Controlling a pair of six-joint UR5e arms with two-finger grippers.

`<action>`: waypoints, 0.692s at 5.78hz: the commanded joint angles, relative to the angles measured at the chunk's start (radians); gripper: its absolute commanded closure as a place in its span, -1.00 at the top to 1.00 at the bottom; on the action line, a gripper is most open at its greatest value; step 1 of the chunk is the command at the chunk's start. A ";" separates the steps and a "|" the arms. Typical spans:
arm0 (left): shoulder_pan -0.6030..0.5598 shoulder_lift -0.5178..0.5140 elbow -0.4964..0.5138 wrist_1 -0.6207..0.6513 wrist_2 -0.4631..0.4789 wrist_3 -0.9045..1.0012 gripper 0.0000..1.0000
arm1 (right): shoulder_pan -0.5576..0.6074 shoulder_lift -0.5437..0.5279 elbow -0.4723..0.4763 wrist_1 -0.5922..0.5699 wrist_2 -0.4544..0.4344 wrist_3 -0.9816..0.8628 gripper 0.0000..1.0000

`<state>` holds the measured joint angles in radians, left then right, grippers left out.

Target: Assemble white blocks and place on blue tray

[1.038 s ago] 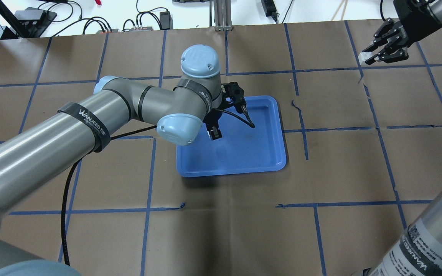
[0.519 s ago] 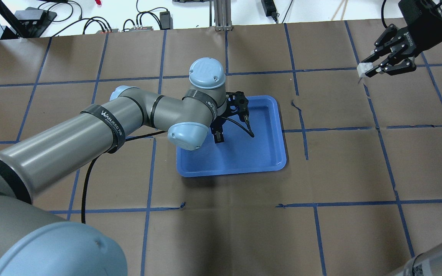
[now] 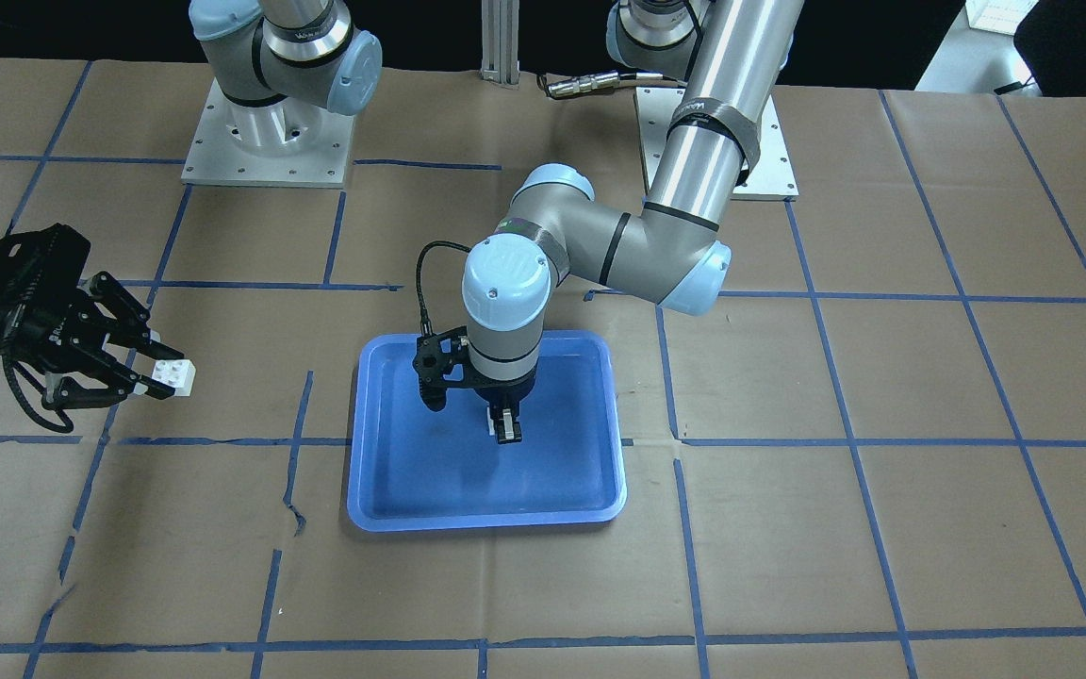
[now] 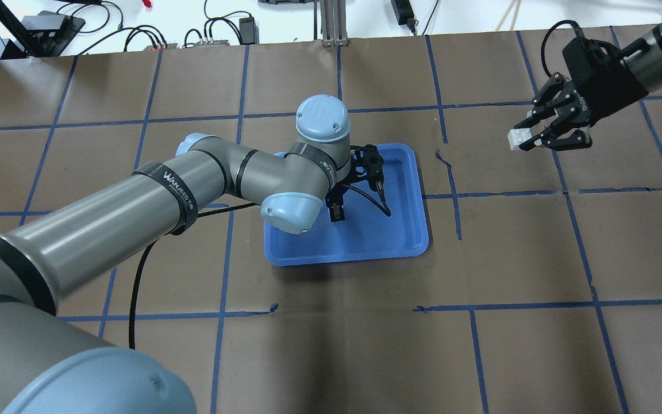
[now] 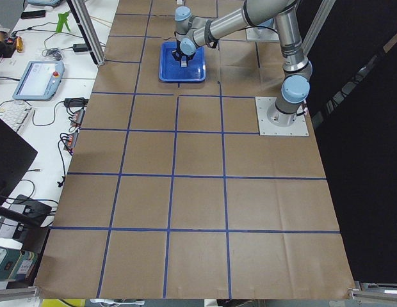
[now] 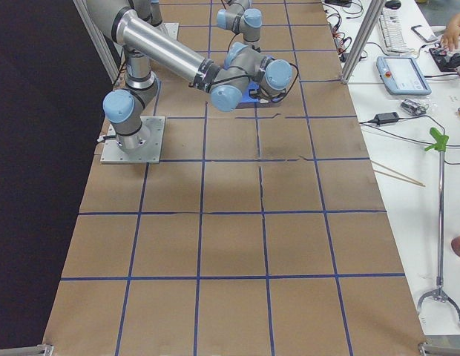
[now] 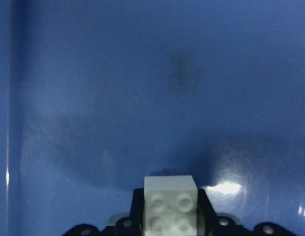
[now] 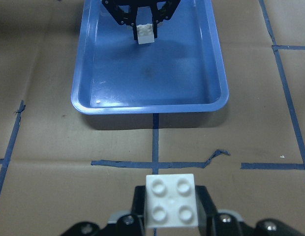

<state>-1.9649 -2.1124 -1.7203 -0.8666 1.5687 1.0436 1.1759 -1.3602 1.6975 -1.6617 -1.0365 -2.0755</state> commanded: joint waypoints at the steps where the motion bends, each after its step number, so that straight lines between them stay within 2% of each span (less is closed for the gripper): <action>1: -0.002 0.012 -0.028 0.003 -0.001 0.001 0.38 | 0.011 0.006 0.010 -0.015 0.036 0.006 -0.43; 2: -0.002 0.018 -0.027 -0.006 0.001 0.000 0.62 | 0.011 0.006 0.010 -0.015 0.041 0.006 -0.43; 3: 0.011 0.064 -0.003 -0.084 0.007 -0.002 0.67 | 0.011 0.007 0.011 -0.016 0.041 0.005 -0.44; 4: 0.049 0.168 0.016 -0.277 0.008 -0.013 0.70 | 0.011 0.015 0.010 -0.015 0.043 0.003 -0.44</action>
<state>-1.9448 -2.0248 -1.7220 -0.9959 1.5744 1.0386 1.1873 -1.3510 1.7079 -1.6773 -0.9959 -2.0711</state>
